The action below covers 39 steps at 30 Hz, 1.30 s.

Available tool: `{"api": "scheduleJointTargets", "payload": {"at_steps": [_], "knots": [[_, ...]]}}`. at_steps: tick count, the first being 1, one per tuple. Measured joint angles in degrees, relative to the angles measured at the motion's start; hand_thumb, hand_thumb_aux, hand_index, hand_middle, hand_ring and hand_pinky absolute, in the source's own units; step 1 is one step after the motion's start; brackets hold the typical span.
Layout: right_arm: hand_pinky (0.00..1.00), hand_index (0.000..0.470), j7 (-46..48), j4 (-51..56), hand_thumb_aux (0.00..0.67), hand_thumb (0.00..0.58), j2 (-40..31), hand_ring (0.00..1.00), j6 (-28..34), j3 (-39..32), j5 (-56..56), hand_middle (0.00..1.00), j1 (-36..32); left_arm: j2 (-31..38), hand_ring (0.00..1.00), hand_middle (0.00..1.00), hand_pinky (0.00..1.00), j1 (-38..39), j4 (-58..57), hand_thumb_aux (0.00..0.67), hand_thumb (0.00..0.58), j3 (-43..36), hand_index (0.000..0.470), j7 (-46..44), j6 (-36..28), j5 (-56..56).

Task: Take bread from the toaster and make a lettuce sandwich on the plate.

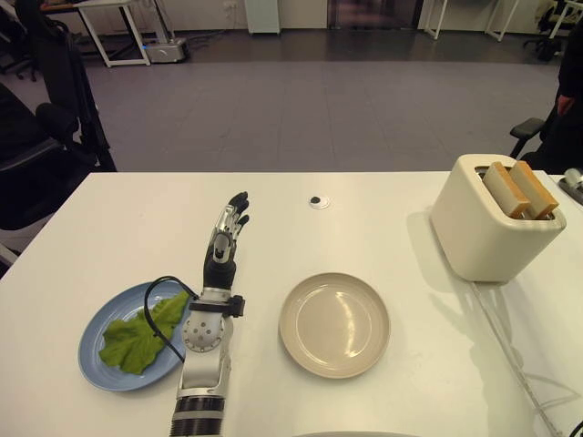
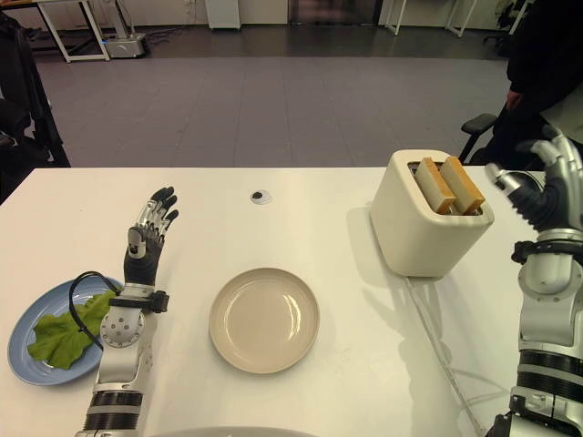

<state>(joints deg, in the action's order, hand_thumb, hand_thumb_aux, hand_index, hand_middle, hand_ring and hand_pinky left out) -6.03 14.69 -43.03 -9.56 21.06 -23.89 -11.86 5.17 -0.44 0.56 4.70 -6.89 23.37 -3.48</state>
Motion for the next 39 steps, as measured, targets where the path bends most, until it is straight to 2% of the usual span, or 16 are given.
{"api": "scheduleJointTargets", "payload": {"at_steps": [4, 10, 13, 14, 15, 16, 22, 26, 34, 39], "knots": [[0.0, 0.289, -0.9, 5.6, 0.413, 0.494, -0.3, 0.0, -1.8, -3.6, -1.0, 0.0, 0.2, -0.1, 0.0, 0.0, 0.0, 0.5, 0.3, 0.0, 0.0, 0.0, 0.0, 0.1, 0.0, 0.0], [0.0, 0.245, -1.2, 8.2, 0.349, 0.447, -0.4, 0.0, -2.6, -5.9, -0.9, 0.0, 0.2, 0.0, 0.0, 0.0, 0.0, 1.6, 1.3, 0.0, 0.0, 0.3, 0.0, 0.0, 0.0, 0.0], [0.0, 0.267, -1.2, 8.2, 0.381, 0.472, -0.4, 0.0, -2.6, -6.2, -0.8, 0.0, 0.2, 0.1, 0.0, 0.0, 0.0, 1.8, 1.8, 0.0, 0.0, 0.4, 0.0, 0.0, 0.0, -0.1], [0.0, 0.341, -1.3, 8.1, 0.486, 0.536, -0.4, 0.0, -2.5, -6.3, -0.8, 0.0, 0.2, 0.1, 0.0, 0.0, 0.0, 1.8, 1.8, 0.0, 0.0, 0.4, 0.0, 0.0, 0.0, -0.1], [0.0, 0.426, -1.4, 8.0, 0.607, 0.575, -0.4, 0.0, -2.4, -6.6, -0.8, 0.0, 0.0, 0.1, 0.0, 0.0, 0.0, 1.9, 1.8, 0.0, 0.0, 0.4, 0.0, 0.0, 0.0, -0.1], [0.0, 0.47, -1.5, 8.0, 0.67, 0.58, -0.3, 0.0, -2.4, -7.1, -0.7, 0.0, -0.3, 0.2, 0.0, 0.0, 0.0, 1.9, 1.9, 0.0, 0.0, 0.5, 0.0, 0.0, 0.0, -0.1], [0.0, 0.47, -2.2, 8.0, 0.67, 0.58, -0.1, 0.0, -2.0, -8.3, -0.3, 0.0, -1.1, 0.2, 0.0, 0.0, 0.0, 2.2, 1.9, 0.0, 0.0, 0.6, 0.0, 0.0, 0.0, -0.1], [0.0, 0.47, -2.2, 6.6, 0.67, 0.58, 1.9, 0.0, -2.4, -6.5, 4.9, 0.0, -1.2, 0.3, 0.0, 0.0, 0.0, 2.4, 1.9, 0.0, 0.0, 0.6, 0.0, 0.1, 0.0, -0.1], [0.0, 0.47, -2.8, -4.8, 0.67, 0.58, 6.4, 0.0, -11.4, 3.3, 19.9, 0.0, -2.3, 0.3, 0.0, 0.0, 0.0, 2.5, 2.0, 0.0, 0.0, 0.7, 0.0, 0.1, 0.4, -0.2], [0.0, 0.47, -1.2, -9.3, 0.67, 0.58, 7.8, 0.0, -14.4, 5.6, 24.9, 0.0, -2.5, 0.2, 0.0, 0.0, 0.0, 2.5, 2.0, 0.0, 0.0, 0.7, 0.0, 0.2, 0.5, -0.2]]}}
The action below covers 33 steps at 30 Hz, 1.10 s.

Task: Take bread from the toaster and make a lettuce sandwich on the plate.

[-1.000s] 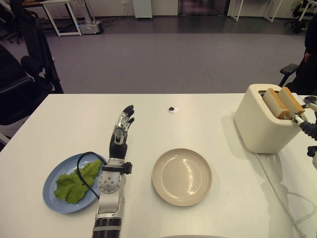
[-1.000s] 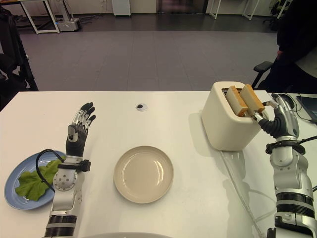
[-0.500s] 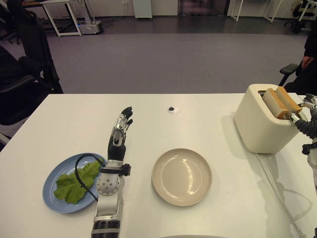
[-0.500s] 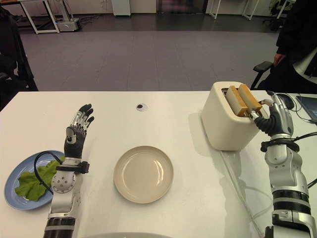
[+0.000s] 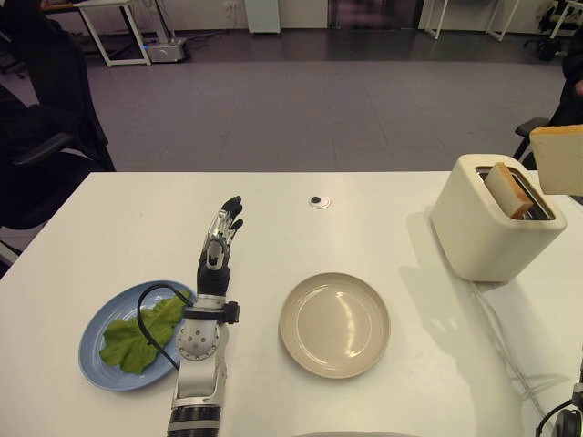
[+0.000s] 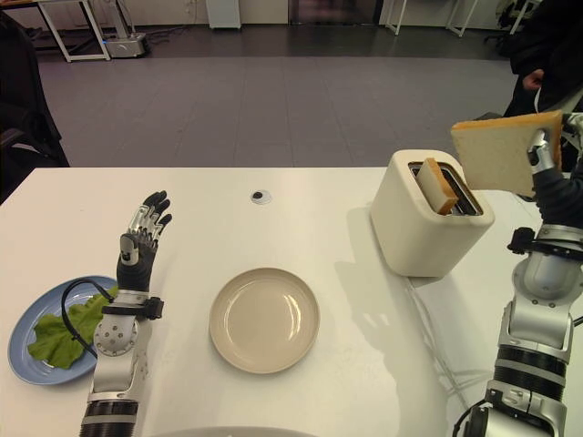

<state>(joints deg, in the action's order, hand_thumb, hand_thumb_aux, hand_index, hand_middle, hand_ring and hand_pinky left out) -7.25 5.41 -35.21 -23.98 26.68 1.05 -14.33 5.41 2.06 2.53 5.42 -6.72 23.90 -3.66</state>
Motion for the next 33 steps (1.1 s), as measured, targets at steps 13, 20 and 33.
{"api": "scheduleJointTargets", "payload": {"at_steps": [13, 20, 33], "knots": [[0.0, 0.47, 27.8, -34.3, 0.67, 0.58, 2.2, 0.0, 23.6, -15.0, 38.7, 0.0, 10.4, 0.0, 0.0, 0.0, 0.0, 0.2, 0.5, 0.0, 0.0, -0.1, 0.0, 0.0, 0.0, 0.0], [0.0, 0.47, 35.8, -37.0, 0.67, 0.58, 0.7, 0.0, 40.2, -30.5, 38.1, 0.0, 17.6, -0.1, 0.0, 0.0, 0.0, 0.2, 0.9, 0.0, 0.0, -0.2, 0.0, 0.0, -0.1, 0.0], [0.0, 0.47, 36.9, -28.7, 0.67, 0.58, 4.4, 0.0, 43.2, -42.2, 19.5, 0.0, 15.7, -0.1, 0.0, 0.0, 0.0, 0.3, 1.8, 0.0, 0.0, -0.4, 0.0, 0.0, -0.7, 0.1]]}}
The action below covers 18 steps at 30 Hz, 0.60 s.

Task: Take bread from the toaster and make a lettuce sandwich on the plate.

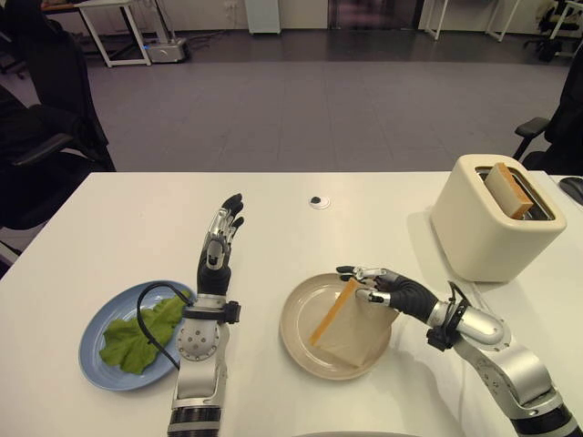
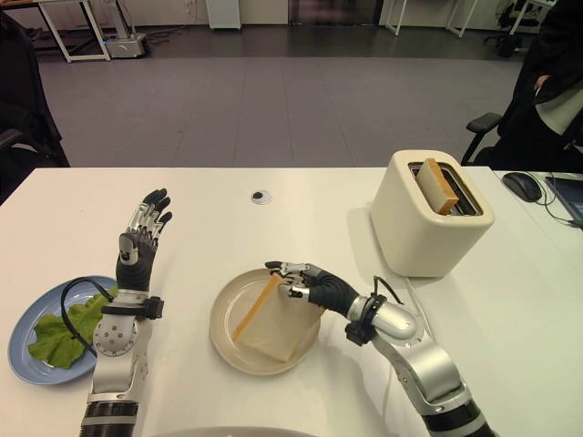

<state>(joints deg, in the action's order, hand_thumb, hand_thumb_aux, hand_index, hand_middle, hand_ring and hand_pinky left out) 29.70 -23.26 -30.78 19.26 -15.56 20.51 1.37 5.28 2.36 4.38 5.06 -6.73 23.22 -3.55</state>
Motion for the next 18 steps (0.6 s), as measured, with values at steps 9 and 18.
{"api": "scheduleJointTargets", "payload": {"at_steps": [9, 18], "knots": [[0.0, 0.0, -4.4, 5.5, 0.0, 0.0, 5.7, 0.0, -2.8, 0.5, -7.7, 0.0, -2.2, 0.0, 0.0, 0.0, 0.0, 0.0, 0.3, 0.0, 0.0, 0.0, 0.0, 0.0, -0.1, 0.0], [0.0, 0.0, -4.7, 0.7, 0.0, 0.0, 9.4, 0.0, -6.2, 6.3, -6.1, 0.0, -2.4, 1.9, 0.0, 0.0, 0.0, 1.7, 5.1, 0.0, 0.0, 0.0, 0.0, -1.7, -0.9, 0.1]]}}
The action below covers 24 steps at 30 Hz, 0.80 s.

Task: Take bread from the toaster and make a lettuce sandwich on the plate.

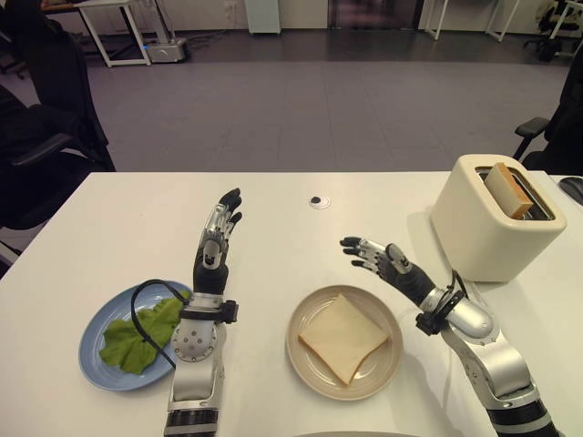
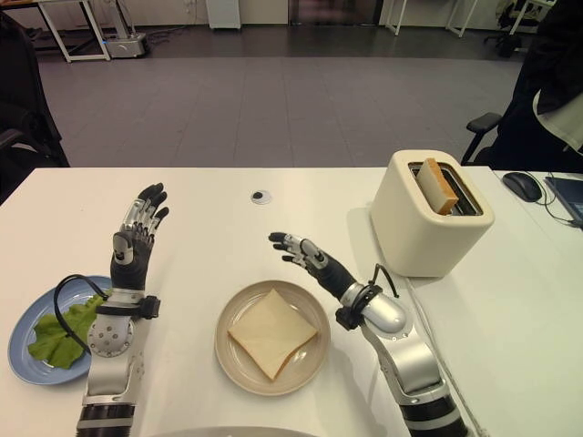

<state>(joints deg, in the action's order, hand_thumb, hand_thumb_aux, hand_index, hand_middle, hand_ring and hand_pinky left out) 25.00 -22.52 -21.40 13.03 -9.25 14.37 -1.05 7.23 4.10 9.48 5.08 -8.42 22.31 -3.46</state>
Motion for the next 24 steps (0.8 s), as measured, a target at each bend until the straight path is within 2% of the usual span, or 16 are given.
{"api": "scheduleJointTargets", "payload": {"at_steps": [3, 6, 10, 14, 18, 19, 20, 21, 22, 23, 24], "knots": [[0.0, 0.0, -2.4, -1.4, 0.0, 0.0, 3.3, 0.0, -3.7, 5.0, 2.2, 0.0, -0.2, 4.7, 0.0, 0.0, 0.0, 2.2, 6.6, 0.0, 0.0, 1.1, 0.0, -3.8, -3.1, -1.3], [0.0, 0.0, -6.6, -1.9, 0.0, 0.0, 7.3, 0.0, -7.1, 9.9, 3.7, 0.0, -0.6, 18.4, 0.0, 0.0, 0.0, 7.2, 10.8, 0.0, 0.0, 8.6, 0.0, -11.8, -6.1, 0.5], [0.0, 0.0, -9.9, -0.1, 0.0, 0.0, 10.9, 0.0, -7.8, 12.3, 5.1, 0.0, -0.4, 33.6, 0.0, 0.0, 0.0, 18.4, 9.6, 0.0, 0.0, 20.4, 0.0, -19.8, -7.2, 11.4], [0.0, 0.0, -11.6, 0.3, 0.0, 0.0, 12.0, 0.0, -7.2, 14.9, 6.0, 0.0, 0.8, 40.4, 0.0, 0.0, 0.0, 26.4, 10.6, 0.0, 0.0, 25.7, 0.0, -23.2, -8.0, 24.9], [0.0, 0.0, -12.0, -0.2, 0.0, 0.0, 12.3, 0.0, -6.4, 15.9, 7.3, 0.0, 1.2, 41.0, 0.0, 0.0, 0.0, 26.6, 9.1, 0.0, 0.0, 25.6, 0.0, -19.6, -10.4, 35.5], [0.0, 0.0, -12.1, -0.4, 0.0, 0.0, 12.4, 0.0, -6.2, 16.0, 7.6, 0.0, 1.2, 41.0, 0.0, 0.0, 0.0, 26.4, 8.5, 0.045, 0.075, 24.6, 0.031, -18.6, -10.9, 37.4], [0.0, 0.0, -12.1, -0.6, 0.0, 0.0, 12.4, 0.0, -6.0, 16.0, 7.7, 0.0, 1.3, 40.8, 0.0, 0.0, 0.0, 26.2, 7.8, 0.129, 0.201, 23.5, 0.09, -17.3, -11.3, 39.5], [0.0, 0.0, -12.2, -0.9, 0.0, 0.0, 12.4, 0.0, -6.0, 16.0, 7.7, 0.0, 1.3, 40.7, 0.0, 0.0, 0.0, 25.8, 6.8, 0.139, 0.216, 22.0, 0.098, -16.1, -11.8, 41.7], [0.0, 0.0, -12.3, -1.2, 0.0, 0.0, 12.4, 0.0, -5.9, 16.1, 7.8, 0.0, 1.4, 40.4, 0.0, 0.0, 0.0, 25.4, 5.9, 0.089, 0.144, 20.5, 0.063, -15.0, -12.4, 43.5], [0.0, 0.0, -12.3, -1.3, 0.0, 0.0, 12.4, 0.0, -5.8, 16.1, 7.9, 0.0, 1.6, 40.1, 0.0, 0.0, 0.0, 25.3, 5.3, 0.192, 0.285, 19.3, 0.135, -14.2, -13.0, 45.2], [0.0, 0.0, -12.4, -1.5, 0.0, 0.0, 12.5, 0.0, -5.6, 16.2, 8.2, 0.0, 1.9, 39.9, 0.0, 0.0, 0.0, 25.2, 4.2, 0.257, 0.36, 18.0, 0.181, -12.9, -13.5, 47.0]]}}
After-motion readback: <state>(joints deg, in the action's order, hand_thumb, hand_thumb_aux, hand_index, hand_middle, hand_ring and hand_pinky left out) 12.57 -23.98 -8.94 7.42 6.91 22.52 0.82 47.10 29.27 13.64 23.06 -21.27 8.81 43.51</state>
